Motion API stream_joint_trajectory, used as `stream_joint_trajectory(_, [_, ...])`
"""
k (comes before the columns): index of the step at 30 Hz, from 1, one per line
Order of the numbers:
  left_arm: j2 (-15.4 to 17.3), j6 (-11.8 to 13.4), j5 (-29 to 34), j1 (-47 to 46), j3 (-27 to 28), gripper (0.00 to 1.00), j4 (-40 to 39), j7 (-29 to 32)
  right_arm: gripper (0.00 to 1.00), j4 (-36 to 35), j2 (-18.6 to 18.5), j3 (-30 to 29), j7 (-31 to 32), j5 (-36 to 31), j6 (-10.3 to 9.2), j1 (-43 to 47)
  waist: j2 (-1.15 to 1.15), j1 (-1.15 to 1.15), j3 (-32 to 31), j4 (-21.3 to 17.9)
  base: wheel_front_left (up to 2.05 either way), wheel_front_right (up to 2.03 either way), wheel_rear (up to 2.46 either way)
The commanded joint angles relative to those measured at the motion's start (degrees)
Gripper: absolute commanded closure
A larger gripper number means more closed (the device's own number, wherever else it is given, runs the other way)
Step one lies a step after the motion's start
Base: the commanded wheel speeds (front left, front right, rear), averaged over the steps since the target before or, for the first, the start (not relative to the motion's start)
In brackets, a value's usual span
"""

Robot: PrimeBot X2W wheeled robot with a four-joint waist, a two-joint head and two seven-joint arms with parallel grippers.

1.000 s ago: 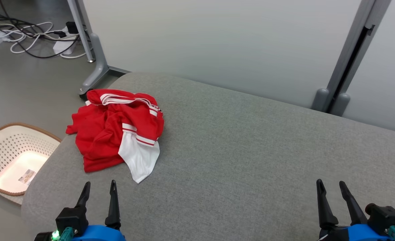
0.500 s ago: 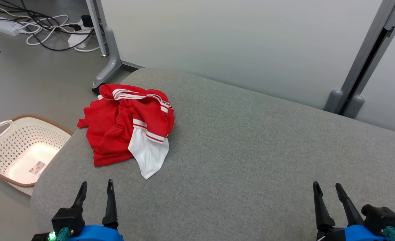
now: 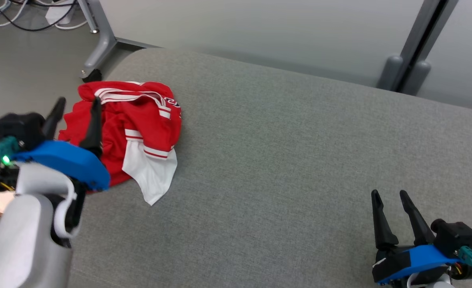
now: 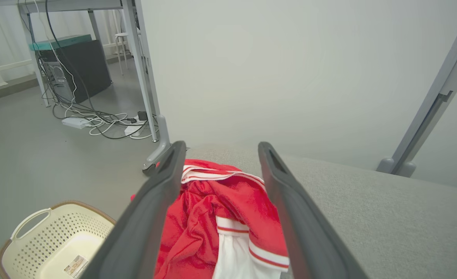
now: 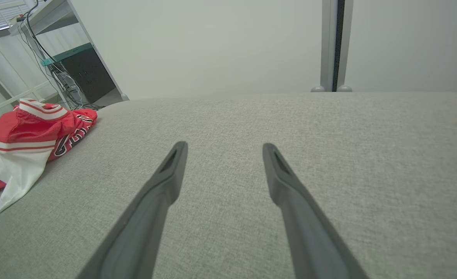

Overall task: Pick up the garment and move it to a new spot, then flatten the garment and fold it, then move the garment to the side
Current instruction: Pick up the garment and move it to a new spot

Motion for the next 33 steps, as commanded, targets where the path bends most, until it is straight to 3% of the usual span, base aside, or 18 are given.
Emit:
stream_joint_trajectory(1, [1.3,-0.1,-0.4,-3.6,0.7,0.00,0.5,2.2,0.00,-0.5,-0.3,0.5,0.4,-0.3,0.03,-1.1,0.00,-0.02,1.2,-0.9,0.00,0.00,0.00])
stream_joint_trajectory(4, [2.2,0.4,-1.4,-7.0,1.6,0.00,2.1,6.0,0.00,-1.0,-0.3,1.1,0.5,-0.4,0.03,-1.9,0.00,-0.02,2.7,-2.6,0.00,0.00,0.00])
stream_joint_trajectory(7, [4.7,1.5,-3.9,-12.5,3.9,0.00,6.0,13.7,0.00,-1.8,-0.3,1.8,0.6,-0.3,0.03,-3.4,0.00,-0.02,5.6,-6.5,0.00,0.00,0.00])
stream_joint_trajectory(13, [9.3,3.9,-5.0,-15.1,6.6,0.00,10.9,22.2,0.00,-2.8,-0.3,2.8,0.4,-0.2,0.03,-5.2,0.00,-0.02,10.0,-12.2,0.00,0.00,0.00])
stream_joint_trajectory(20, [14.1,9.0,-4.5,-11.0,8.9,0.00,15.3,31.0,0.00,-3.4,-0.3,2.6,-0.3,0.3,0.03,-6.7,0.00,-0.02,14.8,-18.8,0.00,0.00,0.00])
stream_joint_trajectory(25, [14.0,10.8,-5.2,-7.9,9.0,0.00,16.4,34.7,0.00,-2.7,-0.3,2.8,-0.7,0.8,0.03,-6.9,0.00,-0.02,14.8,-20.3,0.00,0.00,0.00])
stream_joint_trajectory(26, [14.0,11.1,-5.4,-7.2,9.1,0.10,16.6,35.5,0.00,-2.6,-0.3,2.8,-0.8,1.1,0.03,-7.0,0.00,-0.02,14.6,-20.6,0.00,0.00,0.00])
stream_joint_trajectory(27, [14.1,11.2,-5.6,-6.5,9.0,0.47,16.6,36.1,0.00,-2.3,-0.3,3.0,-0.9,1.3,0.03,-7.0,0.00,-0.02,14.4,-20.8,0.00,0.00,0.00])
stream_joint_trajectory(28, [14.1,10.9,-5.8,-5.7,8.8,1.00,16.6,36.8,0.00,-2.1,-0.3,3.0,-1.1,1.4,0.03,-7.1,0.00,-0.02,14.0,-21.0,0.00,0.00,0.00])
stream_joint_trajectory(33, [13.6,9.8,-7.7,-3.6,8.9,1.00,15.2,38.8,0.00,-1.0,-0.3,3.3,-1.4,2.2,0.03,-6.6,0.00,-0.02,11.5,-21.0,0.00,0.00,0.00])
